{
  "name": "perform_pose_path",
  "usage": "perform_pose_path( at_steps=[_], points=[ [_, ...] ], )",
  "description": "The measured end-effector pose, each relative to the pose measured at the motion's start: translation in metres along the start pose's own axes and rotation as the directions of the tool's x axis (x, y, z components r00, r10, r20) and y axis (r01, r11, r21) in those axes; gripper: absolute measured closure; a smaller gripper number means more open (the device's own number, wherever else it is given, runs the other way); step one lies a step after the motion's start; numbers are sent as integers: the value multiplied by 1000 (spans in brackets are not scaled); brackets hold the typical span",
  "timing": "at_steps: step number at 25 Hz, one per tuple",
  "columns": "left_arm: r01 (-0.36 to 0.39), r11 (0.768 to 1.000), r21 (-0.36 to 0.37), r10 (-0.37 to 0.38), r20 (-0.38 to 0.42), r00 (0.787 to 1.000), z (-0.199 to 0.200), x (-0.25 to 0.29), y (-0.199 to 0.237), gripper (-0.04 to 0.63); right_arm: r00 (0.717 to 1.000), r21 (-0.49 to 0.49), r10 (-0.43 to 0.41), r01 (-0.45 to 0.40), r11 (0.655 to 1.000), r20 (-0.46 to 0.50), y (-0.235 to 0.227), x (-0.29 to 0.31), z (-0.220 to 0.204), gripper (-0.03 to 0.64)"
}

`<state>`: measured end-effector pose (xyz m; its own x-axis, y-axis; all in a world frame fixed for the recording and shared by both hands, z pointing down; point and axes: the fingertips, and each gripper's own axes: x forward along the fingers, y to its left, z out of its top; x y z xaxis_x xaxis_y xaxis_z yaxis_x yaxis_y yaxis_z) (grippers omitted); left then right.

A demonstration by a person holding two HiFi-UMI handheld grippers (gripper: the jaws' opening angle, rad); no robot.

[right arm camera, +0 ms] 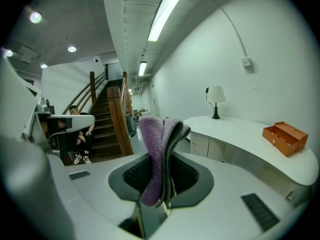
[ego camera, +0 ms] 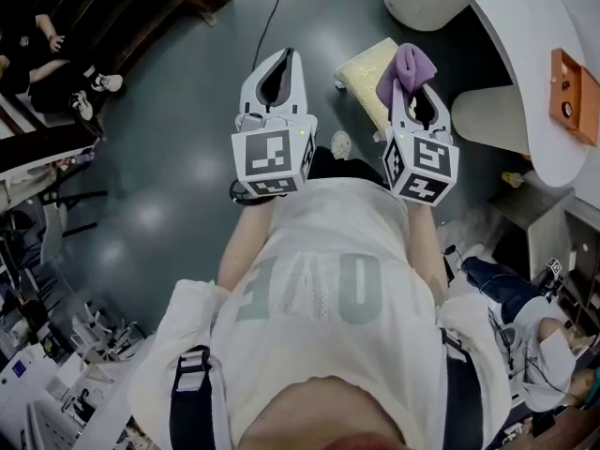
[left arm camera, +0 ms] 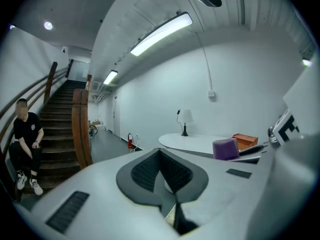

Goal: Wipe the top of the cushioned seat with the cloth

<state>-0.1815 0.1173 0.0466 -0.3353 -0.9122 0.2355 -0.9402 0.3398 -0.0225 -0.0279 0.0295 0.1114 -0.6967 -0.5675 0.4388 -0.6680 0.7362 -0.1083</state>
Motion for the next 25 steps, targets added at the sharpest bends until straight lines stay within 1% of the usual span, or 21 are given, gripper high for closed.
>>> perform_pose_path(
  at_steps=[3, 8, 12, 16, 25],
  points=[
    [31, 999, 9, -31, 7, 999, 9, 25, -2, 589, 1000, 13, -21, 20, 1000, 20, -8, 16, 16, 525],
    [102, 995, 15, -102, 2, 995, 12, 53, -11, 589, 999, 33, -32, 31, 999, 23, -11, 24, 25, 525],
    [161, 986, 35, -162, 38, 986, 29, 65, -28, 589, 997, 65, -63, 60, 996, 49, -20, 22, 34, 525],
    [210, 976, 61, -214, 70, 974, 47, 78, -42, 589, 990, 54, -106, 102, 993, 95, -30, 22, 49, 525],
    [282, 956, 85, -288, 79, 954, 56, 86, -39, 589, 980, 54, -150, 144, 988, 129, -12, 24, 59, 525]
  ],
)
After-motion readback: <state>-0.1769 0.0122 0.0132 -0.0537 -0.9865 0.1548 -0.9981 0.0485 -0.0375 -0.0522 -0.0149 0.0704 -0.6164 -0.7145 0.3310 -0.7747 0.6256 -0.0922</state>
